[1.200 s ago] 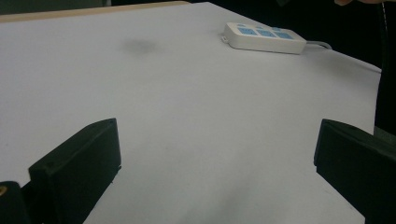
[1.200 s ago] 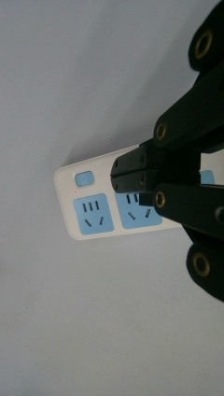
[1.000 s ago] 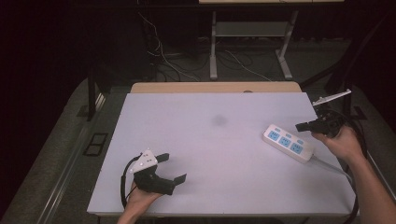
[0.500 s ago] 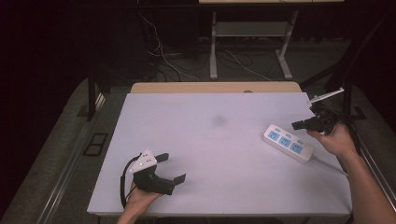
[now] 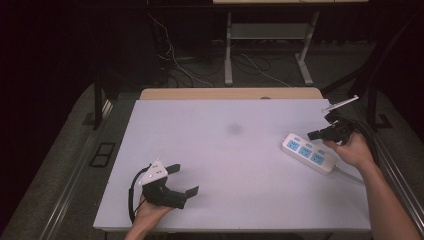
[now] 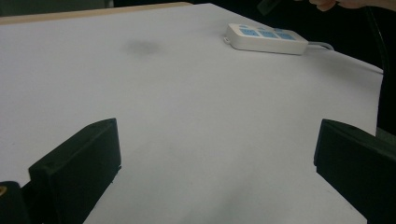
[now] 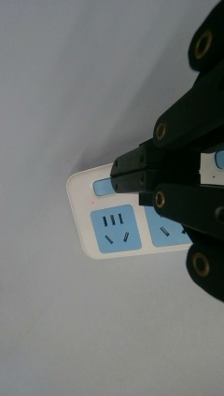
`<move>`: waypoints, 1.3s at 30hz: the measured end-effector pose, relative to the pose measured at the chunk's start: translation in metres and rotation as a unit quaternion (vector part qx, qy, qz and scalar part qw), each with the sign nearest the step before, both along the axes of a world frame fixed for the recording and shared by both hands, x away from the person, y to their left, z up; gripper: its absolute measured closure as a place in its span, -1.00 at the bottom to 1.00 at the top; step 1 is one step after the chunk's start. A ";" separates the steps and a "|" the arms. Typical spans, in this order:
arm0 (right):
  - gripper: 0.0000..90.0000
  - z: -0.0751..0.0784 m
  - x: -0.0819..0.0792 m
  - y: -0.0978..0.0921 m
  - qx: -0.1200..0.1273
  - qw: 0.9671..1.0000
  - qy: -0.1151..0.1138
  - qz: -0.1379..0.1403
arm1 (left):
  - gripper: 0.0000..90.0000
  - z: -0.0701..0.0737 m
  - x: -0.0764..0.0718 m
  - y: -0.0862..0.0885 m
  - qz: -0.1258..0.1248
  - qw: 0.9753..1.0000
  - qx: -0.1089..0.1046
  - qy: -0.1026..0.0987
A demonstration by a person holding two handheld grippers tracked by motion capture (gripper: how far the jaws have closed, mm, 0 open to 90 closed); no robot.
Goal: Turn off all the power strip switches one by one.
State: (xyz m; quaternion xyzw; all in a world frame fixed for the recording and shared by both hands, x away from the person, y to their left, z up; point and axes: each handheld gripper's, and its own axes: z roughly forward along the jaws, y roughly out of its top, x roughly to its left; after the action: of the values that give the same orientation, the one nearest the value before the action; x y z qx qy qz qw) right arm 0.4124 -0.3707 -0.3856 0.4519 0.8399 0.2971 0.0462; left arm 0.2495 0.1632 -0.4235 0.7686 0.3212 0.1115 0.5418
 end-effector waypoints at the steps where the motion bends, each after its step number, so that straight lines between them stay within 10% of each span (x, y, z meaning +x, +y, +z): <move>1: 1.00 -0.001 0.001 0.000 -0.002 1.000 0.001 0.002 | -1.00 0.000 0.000 0.000 0.000 1.000 0.000 0.000; 19: 1.00 -0.020 0.003 0.004 -0.026 0.999 0.028 0.005 | -1.00 0.000 0.000 0.001 0.001 1.000 0.001 -0.001; 33: 1.00 -0.025 -0.003 -0.002 -0.003 1.000 0.008 -0.009 | -1.00 -0.001 -0.001 -0.001 -0.003 1.000 0.003 -0.001; 39: 1.00 -0.024 -0.007 0.006 -0.031 0.999 -0.008 -0.007 | -1.00 -0.001 -0.001 -0.002 -0.003 1.000 0.004 0.001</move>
State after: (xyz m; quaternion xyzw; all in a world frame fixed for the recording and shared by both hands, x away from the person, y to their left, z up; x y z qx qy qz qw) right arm 0.4058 -0.3651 -0.4093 0.4539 0.8451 0.2738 0.0689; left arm 0.2485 0.1608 -0.4244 0.7719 0.3186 0.1102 0.5390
